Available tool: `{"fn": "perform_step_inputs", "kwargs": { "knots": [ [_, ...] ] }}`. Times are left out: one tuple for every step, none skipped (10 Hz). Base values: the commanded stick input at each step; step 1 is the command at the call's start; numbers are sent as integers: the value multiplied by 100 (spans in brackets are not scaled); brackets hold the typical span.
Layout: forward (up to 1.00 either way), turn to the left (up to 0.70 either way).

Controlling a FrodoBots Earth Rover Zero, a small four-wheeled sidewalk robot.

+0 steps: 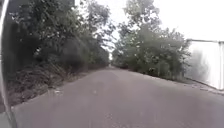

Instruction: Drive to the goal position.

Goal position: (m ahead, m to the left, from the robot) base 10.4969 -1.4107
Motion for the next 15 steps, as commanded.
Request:
{"fn": "perform_step_inputs", "kwargs": {
  "knots": [
    [70, 0],
    [70, 0],
    [70, 0],
    [70, 0],
    [70, 0],
    [70, 0],
    [70, 0],
    [70, 0],
    [70, 0],
    [70, 0],
    [70, 0],
    [70, 0],
    [70, 0],
    [70, 0],
    [70, 0]
  ]
}}
